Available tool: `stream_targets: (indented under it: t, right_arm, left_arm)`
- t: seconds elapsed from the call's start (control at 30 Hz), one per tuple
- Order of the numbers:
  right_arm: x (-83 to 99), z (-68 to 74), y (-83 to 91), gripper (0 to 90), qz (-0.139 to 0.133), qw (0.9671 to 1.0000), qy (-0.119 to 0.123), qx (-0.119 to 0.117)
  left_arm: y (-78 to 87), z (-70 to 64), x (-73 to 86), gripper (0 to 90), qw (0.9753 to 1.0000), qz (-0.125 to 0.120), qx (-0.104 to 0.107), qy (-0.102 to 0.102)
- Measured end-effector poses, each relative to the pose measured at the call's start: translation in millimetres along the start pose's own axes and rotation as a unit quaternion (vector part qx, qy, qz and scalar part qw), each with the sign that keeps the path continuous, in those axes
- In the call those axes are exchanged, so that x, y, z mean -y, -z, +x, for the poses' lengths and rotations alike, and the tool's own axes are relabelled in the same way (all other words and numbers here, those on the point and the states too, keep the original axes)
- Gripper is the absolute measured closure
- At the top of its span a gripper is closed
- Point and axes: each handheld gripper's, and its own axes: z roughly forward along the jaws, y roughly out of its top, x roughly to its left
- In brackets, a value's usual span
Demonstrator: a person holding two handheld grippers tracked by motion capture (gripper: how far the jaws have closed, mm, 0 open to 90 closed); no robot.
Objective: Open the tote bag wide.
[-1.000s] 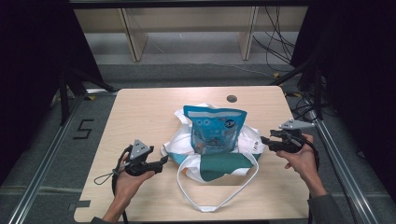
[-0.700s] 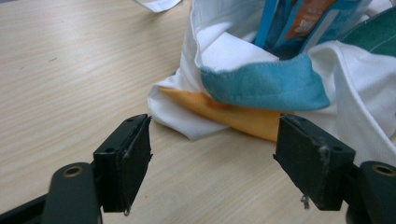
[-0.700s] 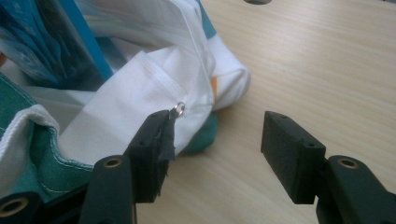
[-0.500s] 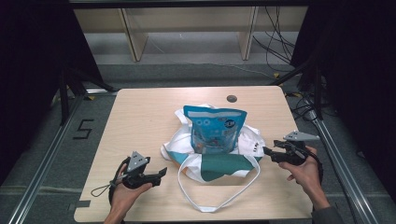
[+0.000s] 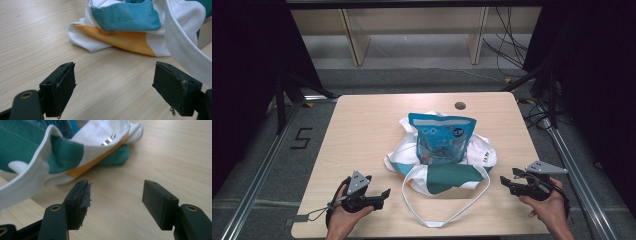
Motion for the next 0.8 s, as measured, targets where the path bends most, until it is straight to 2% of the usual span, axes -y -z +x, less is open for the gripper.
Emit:
stream_targets:
  t: [0.03, 0.07, 0.1, 0.17, 0.2, 0.23, 0.27, 0.33, 0.37, 0.4, 0.43, 0.5, 0.53, 0.63, 0.7, 0.73, 0.8]
  right_arm:
    - [2.2, 0.8, -0.1, 39.0, 0.001, 1.0000, -0.005, 0.007]
    - [4.8, 1.1, 1.5, 39.0, 0.004, 1.0000, -0.006, 0.004]
    - [6.6, 1.0, 3.2, 39.0, 0.007, 1.0000, -0.007, 0.003]
    - [10.5, 1.7, 5.8, 38.9, 0.001, 1.0000, -0.008, -0.003]
    - [12.8, 6.2, 7.7, 38.9, 0.008, 0.9995, -0.030, -0.004]
    - [14.6, 5.8, 8.0, 38.8, 0.003, 0.9998, -0.019, -0.001]
    - [16.6, 7.2, 9.7, 38.8, 0.004, 0.9997, -0.022, -0.003]
    - [19.8, 8.2, 11.9, 38.6, 0.003, 0.9999, -0.010, -0.005]
    - [21.7, 10.8, 14.6, 38.5, 0.010, 0.9997, -0.020, -0.007]
    - [24.1, 11.5, 14.9, 38.5, 0.005, 0.9998, -0.016, -0.008]
    - [26.4, 13.1, 16.8, 38.5, 0.006, 0.9997, -0.021, -0.011]
    - [31.1, 13.1, 19.3, 38.4, 0.007, 0.9999, -0.011, -0.010]
    - [33.5, 14.9, 21.1, 38.4, 0.014, 0.9997, -0.019, -0.012]
    - [39.9, 17.3, 24.0, 38.2, 0.022, 0.9994, -0.019, -0.018]
    - [42.6, 16.2, 24.6, 38.1, 0.023, 0.9996, -0.001, -0.014]
    - [43.6, 18.0, 26.0, 38.1, 0.027, 0.9994, -0.009, -0.019]
    - [45.2, 17.9, 24.7, 38.0, 0.030, 0.9994, -0.004, -0.016]
  left_arm:
    - [0.8, -0.6, 0.7, 17.1, 1.0000, -0.001, -0.001, 0.001]
    - [1.1, -1.2, 1.5, 17.1, 1.0000, -0.002, 0.003, 0.006]
    - [2.4, -1.0, 2.2, 17.1, 1.0000, 0.001, 0.001, 0.002]
    - [3.9, -2.2, 3.9, 17.1, 1.0000, -0.003, 0.003, 0.005]
    - [5.6, -2.8, 4.7, 17.1, 1.0000, 0.001, 0.001, 0.004]
    - [6.7, -3.0, 5.3, 17.1, 1.0000, 0.002, 0.002, 0.002]
    - [6.8, -4.0, 6.3, 17.1, 1.0000, -0.003, 0.003, 0.006]
    - [8.0, -4.1, 7.7, 17.1, 1.0000, 0.002, 0.005, 0.002]
    - [8.2, -4.7, 8.4, 17.1, 1.0000, 0.003, 0.006, 0.003]
    - [8.4, -5.1, 9.4, 17.1, 1.0000, 0.004, 0.007, 0.004]
    - [8.8, -5.3, 10.0, 17.1, 0.9999, 0.006, 0.008, 0.003]
    - [10.2, -7.0, 10.8, 17.1, 1.0000, 0.008, 0.004, 0.003]
    - [11.1, -7.9, 11.0, 17.1, 1.0000, 0.006, 0.000, 0.003]
    - [13.1, -9.7, 12.4, 17.2, 1.0000, 0.005, 0.003, 0.002]
    - [13.4, -11.3, 13.5, 17.2, 1.0000, 0.007, 0.005, 0.000]
    - [14.6, -12.0, 13.5, 17.2, 0.9999, 0.012, 0.003, -0.003]
    - [14.1, -12.0, 13.8, 17.2, 0.9999, 0.015, 0.007, -0.004]
